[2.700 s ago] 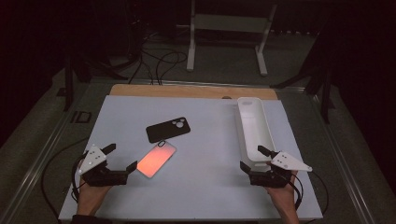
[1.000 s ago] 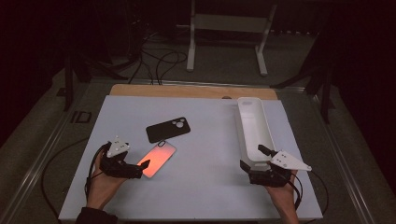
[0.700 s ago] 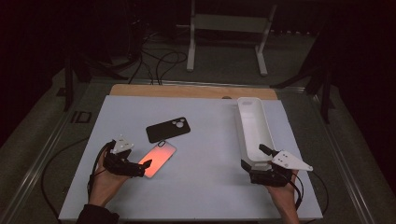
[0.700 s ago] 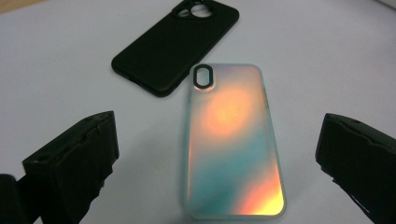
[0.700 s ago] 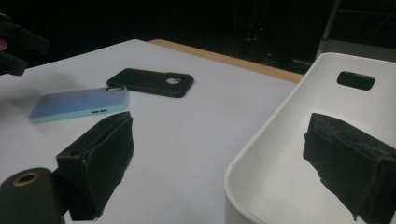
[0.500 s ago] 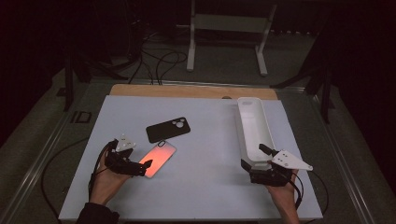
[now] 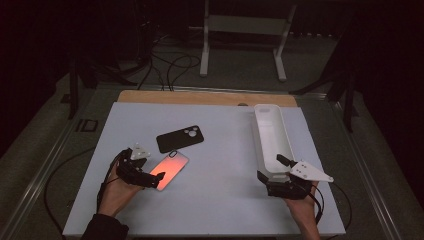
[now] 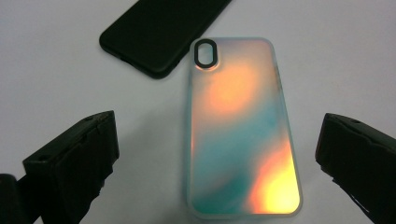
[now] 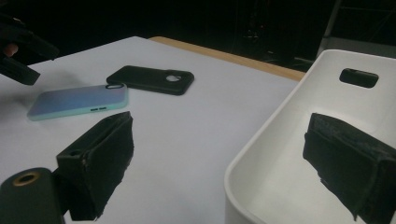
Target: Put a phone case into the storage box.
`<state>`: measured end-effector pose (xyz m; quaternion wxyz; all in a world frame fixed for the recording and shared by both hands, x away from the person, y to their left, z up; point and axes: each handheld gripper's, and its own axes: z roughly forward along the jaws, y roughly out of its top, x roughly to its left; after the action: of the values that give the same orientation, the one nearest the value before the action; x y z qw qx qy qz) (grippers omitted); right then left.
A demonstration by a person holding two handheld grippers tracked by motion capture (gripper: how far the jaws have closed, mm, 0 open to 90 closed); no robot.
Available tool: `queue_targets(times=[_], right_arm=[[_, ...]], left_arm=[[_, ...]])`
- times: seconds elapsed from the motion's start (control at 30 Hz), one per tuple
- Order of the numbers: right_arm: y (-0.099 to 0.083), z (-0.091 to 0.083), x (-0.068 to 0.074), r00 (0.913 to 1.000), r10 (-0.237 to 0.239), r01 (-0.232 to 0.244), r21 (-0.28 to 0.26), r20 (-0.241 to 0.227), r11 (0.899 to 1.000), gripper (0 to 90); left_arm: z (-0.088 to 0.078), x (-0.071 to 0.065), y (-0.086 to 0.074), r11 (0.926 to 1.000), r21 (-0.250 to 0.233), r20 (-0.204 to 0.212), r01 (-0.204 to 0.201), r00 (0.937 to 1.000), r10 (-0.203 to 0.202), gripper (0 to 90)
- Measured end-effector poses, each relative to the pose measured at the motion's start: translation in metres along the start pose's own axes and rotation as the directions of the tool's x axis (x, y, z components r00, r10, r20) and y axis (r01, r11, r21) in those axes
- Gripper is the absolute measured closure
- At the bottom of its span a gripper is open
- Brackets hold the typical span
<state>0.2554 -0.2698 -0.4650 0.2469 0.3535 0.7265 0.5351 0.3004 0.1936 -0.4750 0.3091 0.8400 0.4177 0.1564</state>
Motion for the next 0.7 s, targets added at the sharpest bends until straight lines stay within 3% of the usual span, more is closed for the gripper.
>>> queue_targets(times=[0.7], right_arm=[[-0.001, 0.001, -0.001, 1.0, 0.003, -0.003, 0.005, -0.001, 1.0, 8.7]], left_arm=[[0.025, -0.009, 0.004, 0.9941, 0.108, 0.029, -0.016, 0.9995, 0.013, 0.7]])
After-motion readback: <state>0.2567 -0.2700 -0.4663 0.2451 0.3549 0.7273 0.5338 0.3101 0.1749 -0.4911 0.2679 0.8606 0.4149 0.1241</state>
